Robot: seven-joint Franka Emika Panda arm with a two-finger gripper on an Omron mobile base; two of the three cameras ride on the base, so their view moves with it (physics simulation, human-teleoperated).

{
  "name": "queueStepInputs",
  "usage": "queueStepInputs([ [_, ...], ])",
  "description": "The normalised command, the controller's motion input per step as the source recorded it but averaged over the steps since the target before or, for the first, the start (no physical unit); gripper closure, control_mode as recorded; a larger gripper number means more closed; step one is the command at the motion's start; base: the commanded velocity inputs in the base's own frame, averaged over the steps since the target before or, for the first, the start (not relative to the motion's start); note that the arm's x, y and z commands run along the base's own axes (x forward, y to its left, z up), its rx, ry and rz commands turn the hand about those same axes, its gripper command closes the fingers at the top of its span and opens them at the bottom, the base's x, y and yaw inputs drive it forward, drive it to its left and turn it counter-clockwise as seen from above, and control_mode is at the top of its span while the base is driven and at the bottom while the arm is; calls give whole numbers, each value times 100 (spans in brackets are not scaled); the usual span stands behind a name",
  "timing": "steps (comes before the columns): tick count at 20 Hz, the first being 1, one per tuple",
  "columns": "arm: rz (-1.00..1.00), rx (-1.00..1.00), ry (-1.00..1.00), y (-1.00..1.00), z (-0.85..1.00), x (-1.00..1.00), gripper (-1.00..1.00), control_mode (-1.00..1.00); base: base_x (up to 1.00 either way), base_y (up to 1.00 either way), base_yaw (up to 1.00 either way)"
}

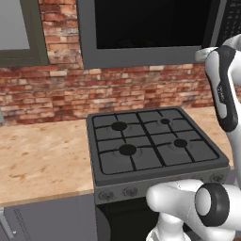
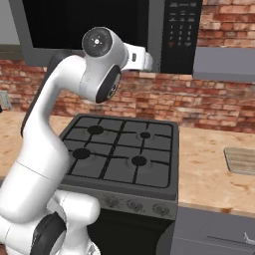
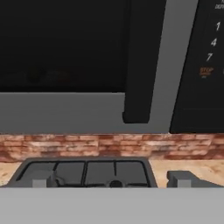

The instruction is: Retrieve the reheated potato from the microwave, then place the potato, cheese, and condiment on the cutting board.

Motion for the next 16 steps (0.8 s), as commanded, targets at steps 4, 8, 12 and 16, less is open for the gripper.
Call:
queueStepInputs([
  [4,0,5,1,-22,21,33,-100,-100,0,0,0],
  [8,0,5,1,-20,20,40,-100,-100,0,0,0],
  [12,0,1,0,-15,16,42,-100,-100,0,0,0],
  [16,0,0,0,-4,3,46,-100,-100,0,0,0],
])
